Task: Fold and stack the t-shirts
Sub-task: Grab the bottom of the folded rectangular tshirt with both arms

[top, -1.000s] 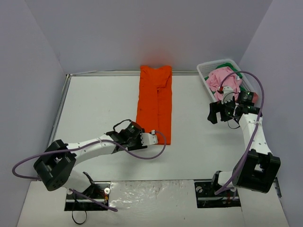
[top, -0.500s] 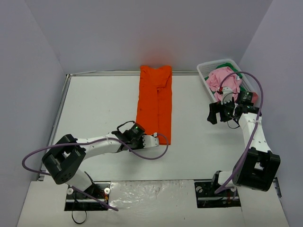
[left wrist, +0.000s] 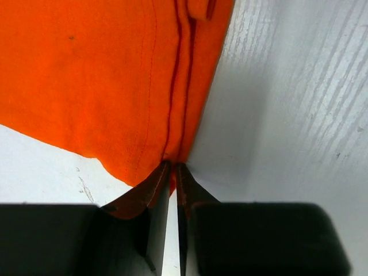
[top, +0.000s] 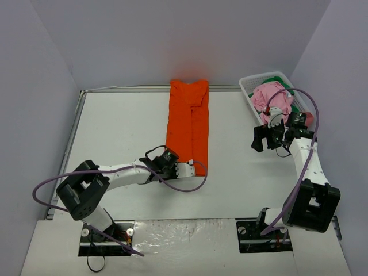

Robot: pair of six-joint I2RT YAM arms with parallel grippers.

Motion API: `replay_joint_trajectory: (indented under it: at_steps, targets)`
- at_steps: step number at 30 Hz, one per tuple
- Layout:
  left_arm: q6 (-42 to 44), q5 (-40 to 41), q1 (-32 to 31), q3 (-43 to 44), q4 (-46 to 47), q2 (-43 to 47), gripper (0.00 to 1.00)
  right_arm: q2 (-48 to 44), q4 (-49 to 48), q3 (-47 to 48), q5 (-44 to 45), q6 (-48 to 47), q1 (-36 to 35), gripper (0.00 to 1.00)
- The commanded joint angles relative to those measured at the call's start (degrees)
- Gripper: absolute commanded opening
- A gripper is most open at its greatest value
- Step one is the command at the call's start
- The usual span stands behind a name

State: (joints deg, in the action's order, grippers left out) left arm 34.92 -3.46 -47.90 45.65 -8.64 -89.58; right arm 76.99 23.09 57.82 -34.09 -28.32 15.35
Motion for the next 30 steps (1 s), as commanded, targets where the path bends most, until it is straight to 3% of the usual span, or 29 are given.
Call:
replay_joint_trajectory:
  at_steps: [1,5,13,18,22,26,30]
  targets:
    - [-0.64,-0.05,-0.26,1.02,-1.9,-2.09,0.09,-0.53,-0.24,-0.25,-0.81,0.1,0.29,0.85]
    - [-0.64,0.21,-0.26,1.55,-2.6,-2.62,0.02,-0.7,-0.24,-0.34,-0.54,0.02,0.29,0.85]
    - [-1.08,-3.21,-0.26,2.69,-5.15,-0.78,0.02,-1.41,-0.24,-0.6,-1.6,-0.07,0.29,0.84]
    - [-2.3,-7.86,0.96,6.99,-11.02,1.25,0.02,-2.89,-0.15,-1.66,-7.56,-1.39,-0.06,0.83]
    - [-3.8,-13.05,2.81,10.42,-15.08,2.22,0.02,-4.74,-0.24,-2.27,-8.46,-4.37,-4.88,0.84]
    - [-4.59,-14.81,4.13,12.53,-16.84,1.34,0.02,-5.1,0.2,-3.59,-2.14,-8.49,-13.57,0.86]
    - [-5.47,-15.08,5.53,13.76,-17.72,0.11,0.02,-4.83,0.02,-7.19,-2.82,-12.98,-18.94,0.88]
